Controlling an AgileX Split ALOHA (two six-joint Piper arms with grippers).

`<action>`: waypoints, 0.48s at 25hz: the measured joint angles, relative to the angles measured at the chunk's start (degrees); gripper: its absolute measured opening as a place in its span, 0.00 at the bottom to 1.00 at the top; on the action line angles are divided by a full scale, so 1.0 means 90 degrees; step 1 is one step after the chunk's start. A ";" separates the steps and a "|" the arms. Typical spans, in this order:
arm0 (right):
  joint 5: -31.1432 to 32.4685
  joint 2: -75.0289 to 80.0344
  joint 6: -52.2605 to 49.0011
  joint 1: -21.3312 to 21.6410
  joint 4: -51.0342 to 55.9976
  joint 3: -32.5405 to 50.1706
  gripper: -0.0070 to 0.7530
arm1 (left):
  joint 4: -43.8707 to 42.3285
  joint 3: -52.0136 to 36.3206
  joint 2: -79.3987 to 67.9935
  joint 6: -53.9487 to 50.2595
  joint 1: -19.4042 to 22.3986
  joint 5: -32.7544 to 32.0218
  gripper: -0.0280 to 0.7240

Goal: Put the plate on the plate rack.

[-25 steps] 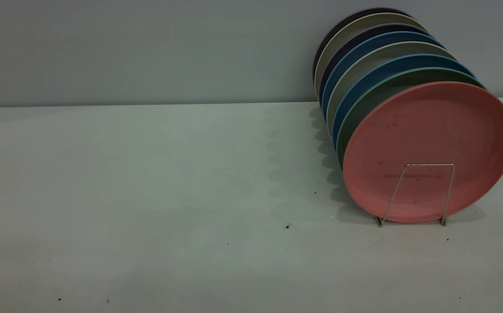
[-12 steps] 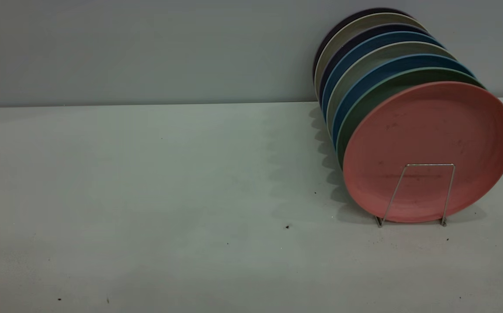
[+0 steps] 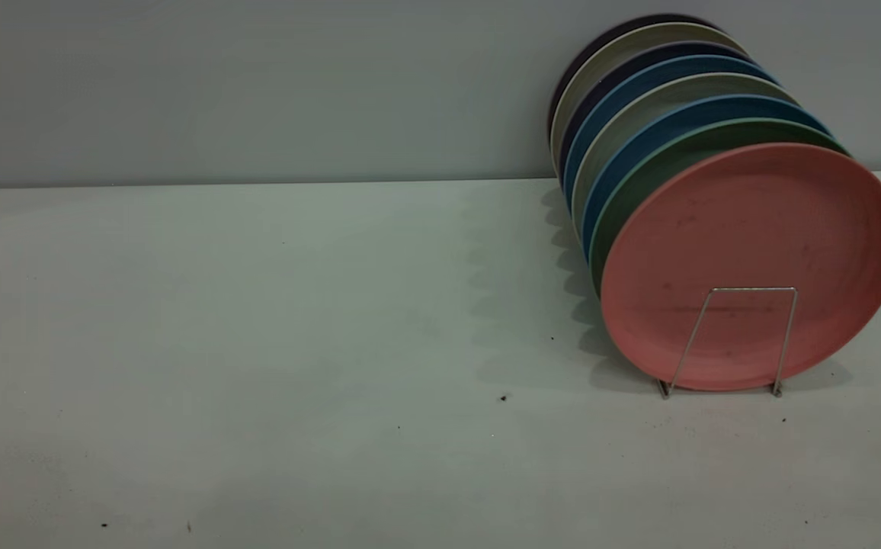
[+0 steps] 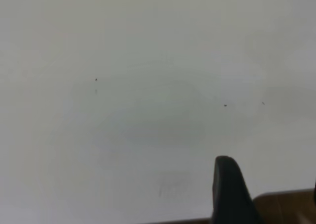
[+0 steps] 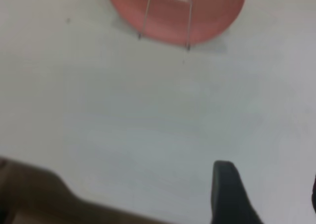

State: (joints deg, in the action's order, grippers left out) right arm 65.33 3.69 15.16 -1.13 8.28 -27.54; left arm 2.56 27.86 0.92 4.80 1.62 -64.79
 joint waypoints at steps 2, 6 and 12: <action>0.0006 -0.0356 0.0000 0.0000 0.0012 0.0000 0.56 | 0.0000 0.0000 0.0021 0.0000 0.0000 0.0000 0.63; 0.0036 -0.0516 0.0000 0.0000 0.0024 0.0000 0.56 | 0.0000 0.0000 0.0039 0.0000 -0.0012 -0.0006 0.63; 0.0036 -0.0516 0.0000 0.0000 0.0023 0.0000 0.56 | 0.0000 0.0000 0.0039 0.0000 -0.0012 -0.0006 0.63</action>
State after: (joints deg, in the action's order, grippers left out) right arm 65.66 -0.95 15.16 -1.13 8.48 -27.54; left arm 2.56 27.86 1.28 4.80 1.52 -64.84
